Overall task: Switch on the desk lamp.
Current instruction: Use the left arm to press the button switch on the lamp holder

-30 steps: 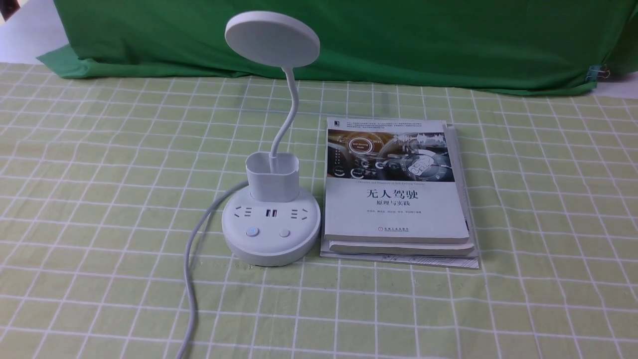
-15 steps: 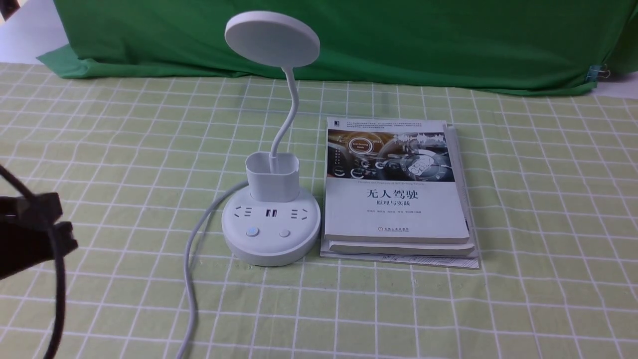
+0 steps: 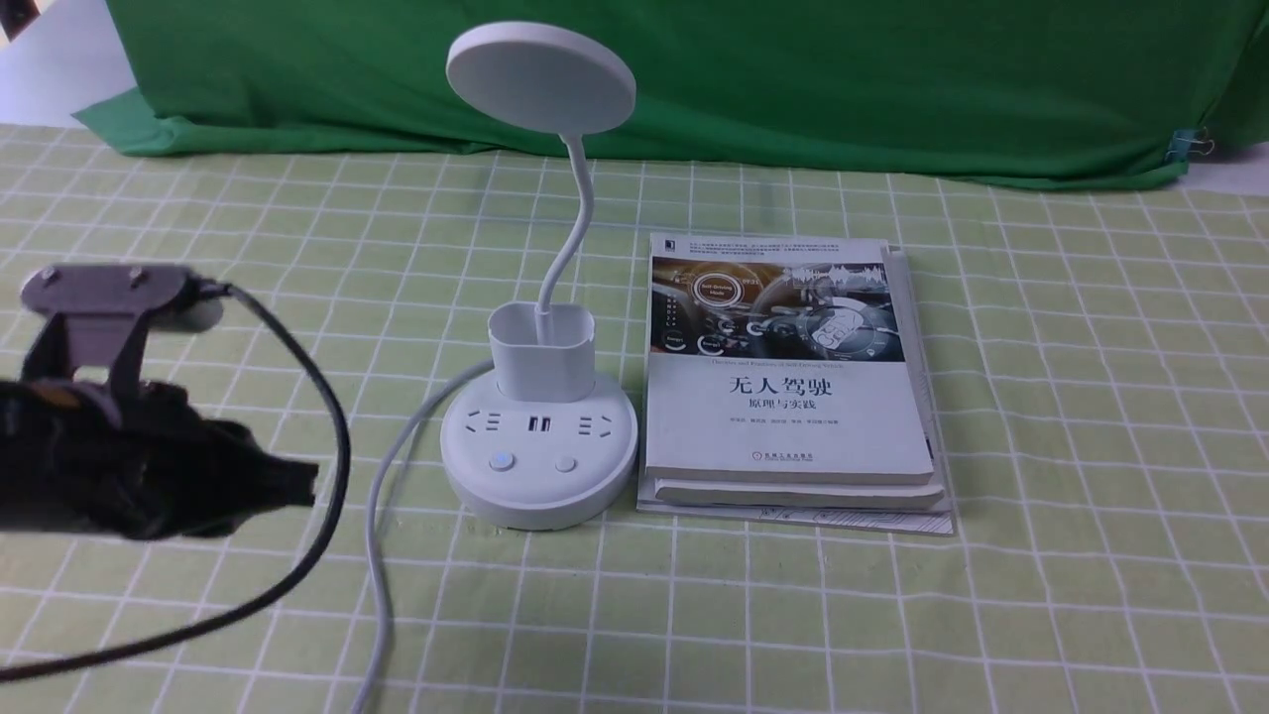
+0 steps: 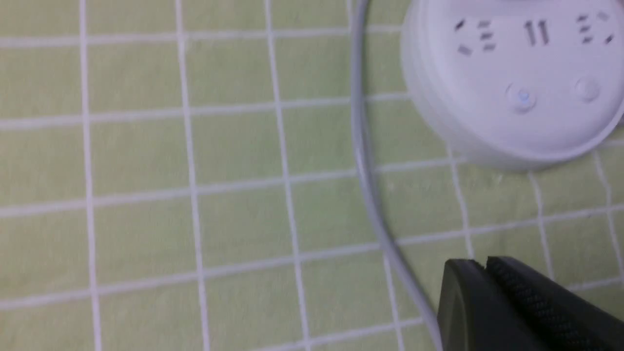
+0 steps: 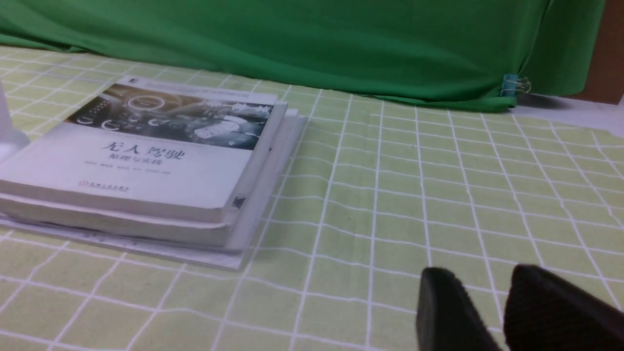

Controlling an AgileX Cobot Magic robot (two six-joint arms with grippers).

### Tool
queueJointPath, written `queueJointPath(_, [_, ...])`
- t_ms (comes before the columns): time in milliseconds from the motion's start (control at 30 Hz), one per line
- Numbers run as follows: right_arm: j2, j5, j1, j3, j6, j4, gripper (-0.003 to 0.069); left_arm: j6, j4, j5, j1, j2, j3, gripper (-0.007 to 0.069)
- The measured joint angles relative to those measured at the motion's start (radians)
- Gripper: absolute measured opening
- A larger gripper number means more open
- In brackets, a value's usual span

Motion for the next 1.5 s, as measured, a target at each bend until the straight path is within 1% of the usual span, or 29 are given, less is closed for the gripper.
queueJointPath(100, [0.000, 0.000, 0.000, 0.000, 0.000, 0.000, 0.0245, 0.050, -0.018, 0.028, -0.005, 0.067, -0.092, 0.0019])
queueJointPath(133, [0.000, 0.000, 0.000, 0.000, 0.000, 0.000, 0.0245, 0.050, -0.018, 0.028, -0.005, 0.071, -0.098, 0.0019])
queueJointPath(167, [0.000, 0.000, 0.000, 0.000, 0.000, 0.000, 0.0245, 0.067, -0.018, 0.044, -0.021, 0.108, -0.145, 0.0019])
queueJointPath(267, [0.000, 0.000, 0.000, 0.000, 0.000, 0.000, 0.0245, 0.084, -0.016, 0.055, -0.071, 0.167, -0.196, 0.0019])
queueJointPath(300, [0.000, 0.000, 0.000, 0.000, 0.000, 0.000, 0.0245, 0.086, -0.010, 0.060, -0.104, 0.196, -0.211, 0.0019])
queueJointPath(367, [0.000, 0.000, 0.000, 0.000, 0.000, 0.000, 0.0245, 0.085, 0.008, 0.068, -0.140, 0.227, -0.231, 0.0019])
queueJointPath(433, [0.000, 0.000, 0.000, 0.000, 0.000, 0.000, 0.0245, 0.055, 0.077, 0.088, -0.220, 0.308, -0.273, 0.0019])
queueJointPath(500, [0.000, 0.000, 0.000, 0.000, 0.000, 0.000, 0.0245, 0.040, 0.104, 0.098, -0.243, 0.343, -0.300, 0.0019])
queueJointPath(533, [0.000, 0.000, 0.000, 0.000, 0.000, 0.000, 0.0245, 0.019, 0.136, 0.116, -0.269, 0.377, -0.332, 0.0019])
queueJointPath(600, [0.000, 0.000, 0.000, 0.000, 0.000, 0.000, 0.0245, 0.001, 0.160, 0.150, -0.296, 0.444, -0.412, 0.0017])
queueJointPath(800, [0.000, 0.000, 0.000, 0.000, 0.000, 0.000, 0.0245, -0.042, 0.201, 0.247, -0.324, 0.584, -0.587, 0.0016])
queueJointPath(867, [0.000, 0.000, 0.000, 0.000, 0.000, 0.000, 0.0245, -0.070, 0.236, 0.272, -0.331, 0.630, -0.634, 0.0016])
queueJointPath(933, [0.000, 0.000, 0.000, 0.000, 0.000, 0.000, 0.0245, -0.101, 0.298, 0.284, -0.345, 0.675, -0.680, 0.0016])
queueJointPath(1033, [0.000, 0.000, 0.000, 0.000, 0.000, 0.000, 0.0245, -0.145, 0.381, 0.278, -0.381, 0.692, -0.697, 0.0016])
queueJointPath(1100, [0.000, 0.000, 0.000, 0.000, 0.000, 0.000, 0.0245, -0.166, 0.412, 0.275, -0.402, 0.694, -0.697, 0.0016])
queueJointPath(1267, [0.000, 0.000, 0.000, 0.000, 0.000, 0.000, 0.0245, -0.192, 0.433, 0.252, -0.428, 0.697, -0.697, 0.0016])
queueJointPath(1500, [0.000, 0.000, 0.000, 0.000, 0.000, 0.000, 0.0245, -0.197, 0.442, 0.243, -0.428, 0.697, -0.697, 0.0016])
